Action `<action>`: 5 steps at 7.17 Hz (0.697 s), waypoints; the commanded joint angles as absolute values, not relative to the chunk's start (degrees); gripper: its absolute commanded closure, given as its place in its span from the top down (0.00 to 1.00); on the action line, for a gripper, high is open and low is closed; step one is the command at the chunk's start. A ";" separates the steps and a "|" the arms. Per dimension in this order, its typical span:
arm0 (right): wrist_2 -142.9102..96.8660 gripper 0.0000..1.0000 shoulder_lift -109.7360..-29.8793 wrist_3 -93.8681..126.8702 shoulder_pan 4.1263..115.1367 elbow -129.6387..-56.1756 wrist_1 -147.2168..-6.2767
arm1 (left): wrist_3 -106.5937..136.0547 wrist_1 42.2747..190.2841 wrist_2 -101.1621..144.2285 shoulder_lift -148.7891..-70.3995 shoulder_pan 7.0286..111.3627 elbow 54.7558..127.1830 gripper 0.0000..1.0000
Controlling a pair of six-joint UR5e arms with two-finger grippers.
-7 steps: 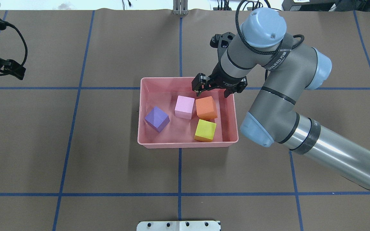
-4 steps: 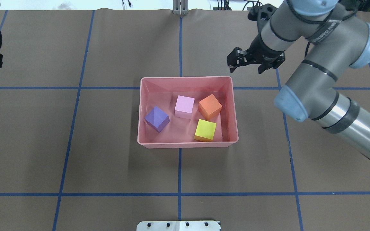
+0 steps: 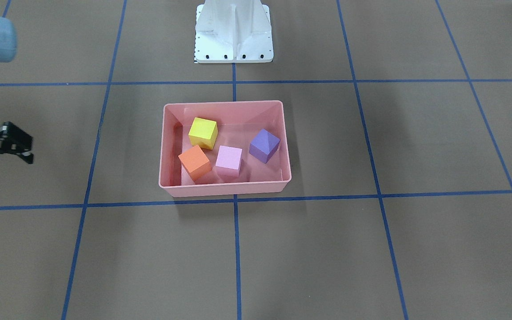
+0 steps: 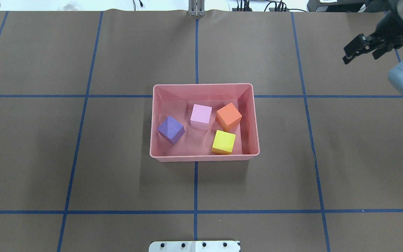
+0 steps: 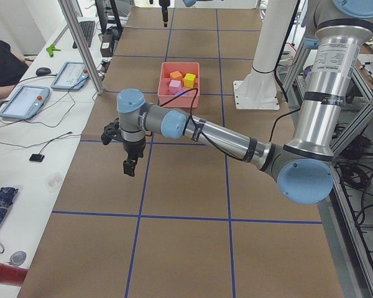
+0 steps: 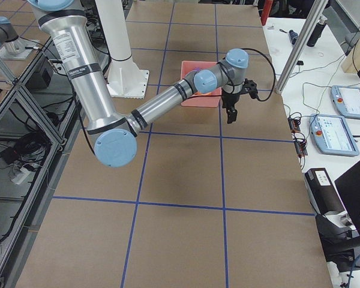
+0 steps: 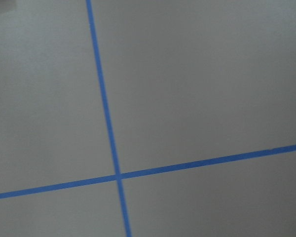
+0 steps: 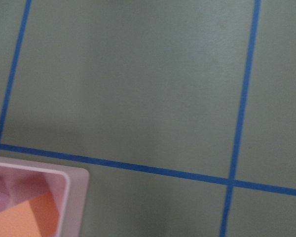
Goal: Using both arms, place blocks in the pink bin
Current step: 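Open the right gripper and lift it away from the bin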
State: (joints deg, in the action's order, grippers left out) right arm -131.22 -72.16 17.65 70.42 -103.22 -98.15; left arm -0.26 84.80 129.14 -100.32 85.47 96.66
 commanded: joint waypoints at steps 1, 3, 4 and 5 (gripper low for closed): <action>-131.93 1.00 -81.53 7.83 76.98 -102.39 -96.78 | -5.71 82.53 135.75 -96.19 90.07 95.45 1.00; -130.34 1.00 -86.89 7.91 77.34 -99.69 -94.76 | -5.71 87.08 135.79 -91.70 90.18 94.84 1.00; -130.52 1.00 -86.84 8.17 79.52 -96.71 -92.05 | -5.71 89.45 135.79 -89.49 90.09 94.83 1.00; -130.87 1.00 -86.84 8.26 80.67 -96.42 -91.24 | -5.63 91.56 135.70 -88.69 90.09 94.75 1.00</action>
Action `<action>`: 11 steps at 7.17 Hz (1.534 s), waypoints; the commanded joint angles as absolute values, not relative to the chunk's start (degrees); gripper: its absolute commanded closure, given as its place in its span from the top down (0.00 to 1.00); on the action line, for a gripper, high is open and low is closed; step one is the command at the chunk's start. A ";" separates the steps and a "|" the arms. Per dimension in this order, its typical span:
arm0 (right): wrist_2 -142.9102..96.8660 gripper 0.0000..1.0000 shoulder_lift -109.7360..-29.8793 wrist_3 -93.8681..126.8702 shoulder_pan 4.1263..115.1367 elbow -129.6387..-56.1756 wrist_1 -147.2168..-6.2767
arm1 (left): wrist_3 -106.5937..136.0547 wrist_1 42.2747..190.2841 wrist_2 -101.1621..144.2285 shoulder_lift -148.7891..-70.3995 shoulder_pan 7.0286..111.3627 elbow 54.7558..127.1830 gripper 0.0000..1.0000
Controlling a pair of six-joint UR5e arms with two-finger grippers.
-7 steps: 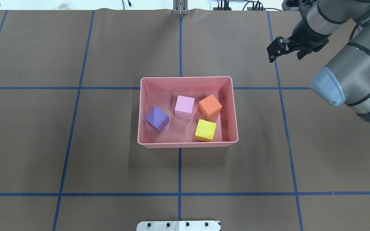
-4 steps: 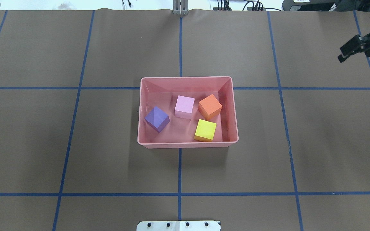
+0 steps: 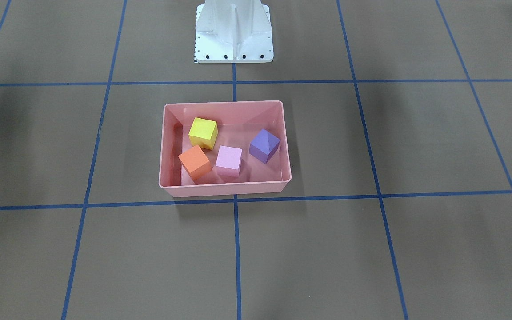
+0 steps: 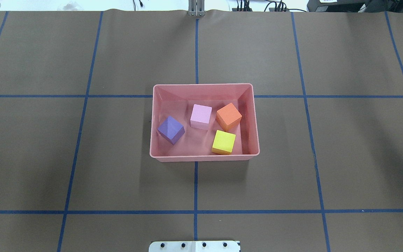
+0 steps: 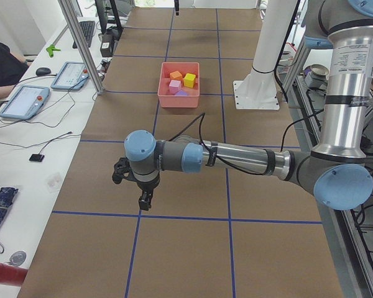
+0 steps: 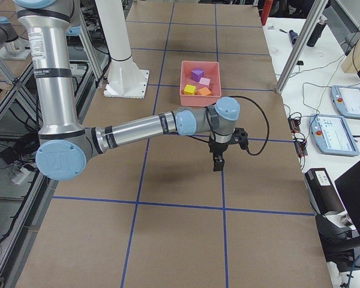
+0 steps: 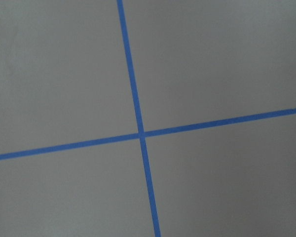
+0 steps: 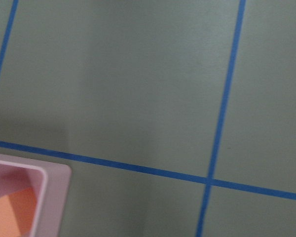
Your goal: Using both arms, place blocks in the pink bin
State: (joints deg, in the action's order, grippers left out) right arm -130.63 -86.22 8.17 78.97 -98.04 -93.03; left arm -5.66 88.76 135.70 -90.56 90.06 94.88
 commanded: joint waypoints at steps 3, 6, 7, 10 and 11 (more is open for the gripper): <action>-136.56 1.00 -86.57 5.12 85.50 -93.18 -90.97 | -5.54 91.50 135.44 -88.33 90.00 93.87 1.00; -137.54 1.00 -86.83 2.90 89.89 -92.81 -91.05 | -5.63 91.58 130.96 -88.51 90.00 93.16 1.00; -137.64 1.00 -88.58 2.99 91.39 -93.77 -90.88 | -5.63 91.58 130.96 -88.42 90.00 93.16 1.00; -137.81 1.00 -91.66 2.64 93.94 -95.01 -90.18 | -5.54 91.58 130.87 -88.85 90.00 93.25 1.00; -138.68 1.00 -92.89 2.72 93.95 -94.84 -88.35 | -5.45 91.58 130.87 -88.94 90.00 93.25 1.00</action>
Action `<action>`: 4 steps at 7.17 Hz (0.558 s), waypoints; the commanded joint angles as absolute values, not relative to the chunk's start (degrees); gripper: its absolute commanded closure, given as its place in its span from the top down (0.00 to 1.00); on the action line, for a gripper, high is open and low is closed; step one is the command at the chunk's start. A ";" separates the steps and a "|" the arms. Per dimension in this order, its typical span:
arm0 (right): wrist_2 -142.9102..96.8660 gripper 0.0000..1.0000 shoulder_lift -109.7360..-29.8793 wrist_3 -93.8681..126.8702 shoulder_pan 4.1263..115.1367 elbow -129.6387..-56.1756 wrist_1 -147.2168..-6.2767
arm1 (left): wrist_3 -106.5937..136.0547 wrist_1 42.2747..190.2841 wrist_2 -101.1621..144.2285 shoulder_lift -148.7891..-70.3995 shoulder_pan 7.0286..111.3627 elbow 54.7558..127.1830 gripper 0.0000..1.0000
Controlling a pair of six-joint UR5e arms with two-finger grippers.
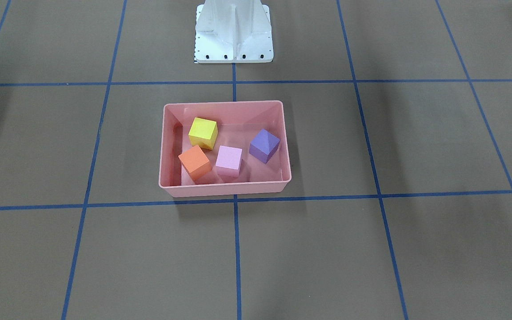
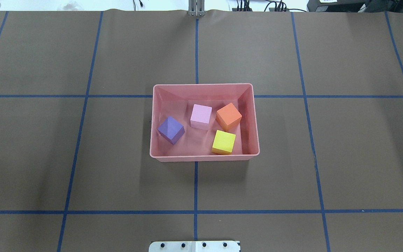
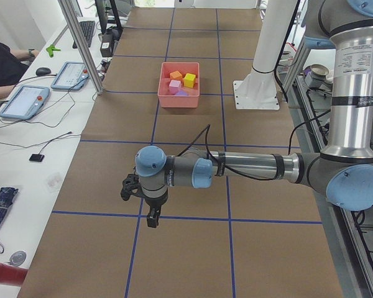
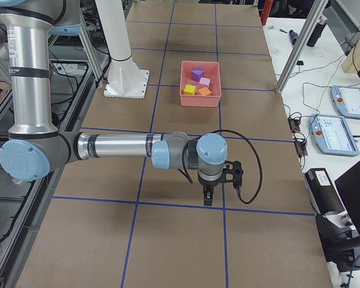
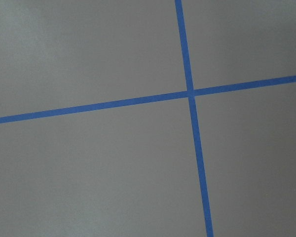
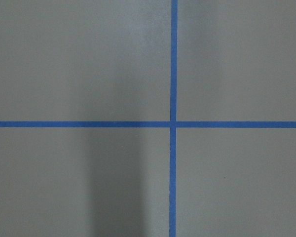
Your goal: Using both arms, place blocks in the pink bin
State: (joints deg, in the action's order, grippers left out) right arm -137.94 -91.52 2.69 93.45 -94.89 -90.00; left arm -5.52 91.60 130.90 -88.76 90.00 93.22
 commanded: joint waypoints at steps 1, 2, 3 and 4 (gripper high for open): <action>-139.91 1.00 -92.90 2.81 93.96 -94.66 -88.07 | -5.19 91.50 130.87 -89.03 90.00 93.16 1.00; -139.92 1.00 -92.90 2.81 93.96 -94.48 -88.07 | -5.10 91.49 130.87 -89.12 90.00 93.08 1.00; -139.75 1.00 -92.81 2.73 93.96 -94.57 -87.98 | -5.10 91.32 130.87 -89.21 90.00 93.08 1.00; -139.57 1.00 -92.73 2.72 93.96 -94.74 -87.89 | -5.10 91.32 130.87 -89.21 90.00 92.99 1.00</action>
